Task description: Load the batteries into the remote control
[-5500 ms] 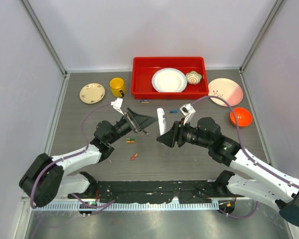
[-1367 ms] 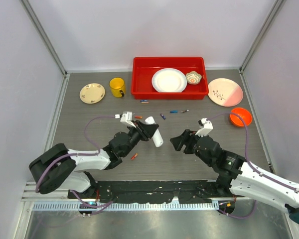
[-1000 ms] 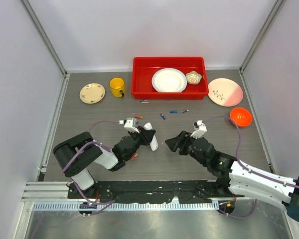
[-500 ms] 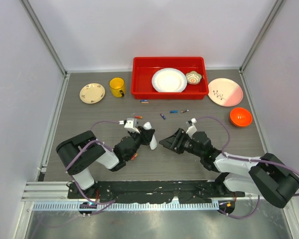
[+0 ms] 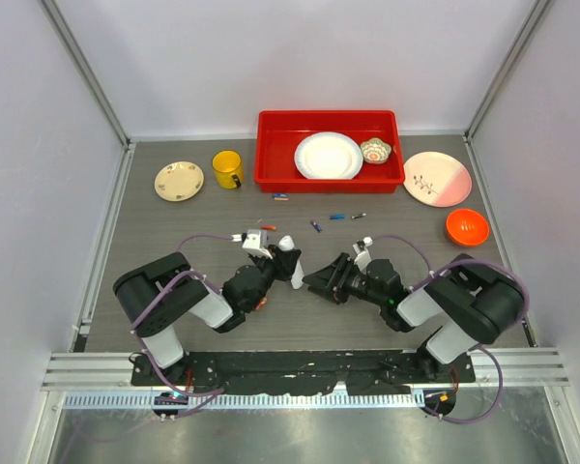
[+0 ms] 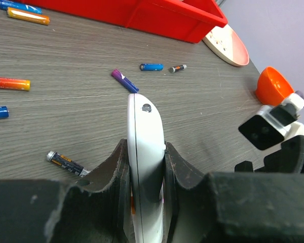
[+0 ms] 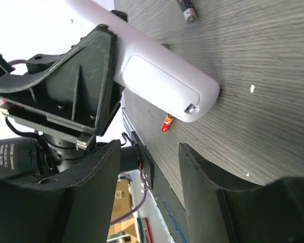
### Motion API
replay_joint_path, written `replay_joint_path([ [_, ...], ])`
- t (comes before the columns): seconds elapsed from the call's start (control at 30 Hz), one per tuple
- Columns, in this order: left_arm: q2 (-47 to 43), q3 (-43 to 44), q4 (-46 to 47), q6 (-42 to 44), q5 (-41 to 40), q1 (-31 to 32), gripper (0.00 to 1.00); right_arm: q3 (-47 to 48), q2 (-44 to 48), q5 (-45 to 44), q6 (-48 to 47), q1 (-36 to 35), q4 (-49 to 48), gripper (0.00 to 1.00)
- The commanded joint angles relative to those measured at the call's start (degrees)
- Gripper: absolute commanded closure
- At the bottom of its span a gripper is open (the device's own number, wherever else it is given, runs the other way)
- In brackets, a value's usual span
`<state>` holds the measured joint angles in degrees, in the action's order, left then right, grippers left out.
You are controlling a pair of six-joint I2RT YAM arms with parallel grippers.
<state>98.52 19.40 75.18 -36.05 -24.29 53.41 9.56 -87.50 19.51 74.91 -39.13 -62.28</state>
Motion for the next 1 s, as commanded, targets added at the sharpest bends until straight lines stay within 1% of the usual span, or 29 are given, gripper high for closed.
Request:
replay_joint_path([
  [0.0,0.53,0.64,13.5,3.09,-1.99,0.21,1.0,-0.77,-4.51,-0.96,5.67,0.29,-13.56,0.46],
  [0.17,0.27,0.47,13.5,3.53,-1.2,0.21,1.0,-0.77,-7.06,-2.28,7.08,0.29,-15.93,0.48],
  [0.43,0.18,0.38,13.5,3.8,-0.75,0.38,1.0,-0.77,-13.91,-3.95,9.98,0.2,-20.94,0.52],
  [0.63,0.09,0.2,13.5,4.06,-0.58,0.56,1.0,-0.69,-16.12,-4.74,10.43,0.2,-23.23,0.52],
  [0.77,0.01,0.11,13.5,4.32,-0.49,0.82,1.0,0.37,-17.87,-4.39,11.13,0.2,-25.6,0.55],
  [0.97,0.09,0.2,13.5,4.41,-0.32,1.08,1.0,1.25,-18.32,-4.48,11.83,0.02,-26.66,0.55],
])
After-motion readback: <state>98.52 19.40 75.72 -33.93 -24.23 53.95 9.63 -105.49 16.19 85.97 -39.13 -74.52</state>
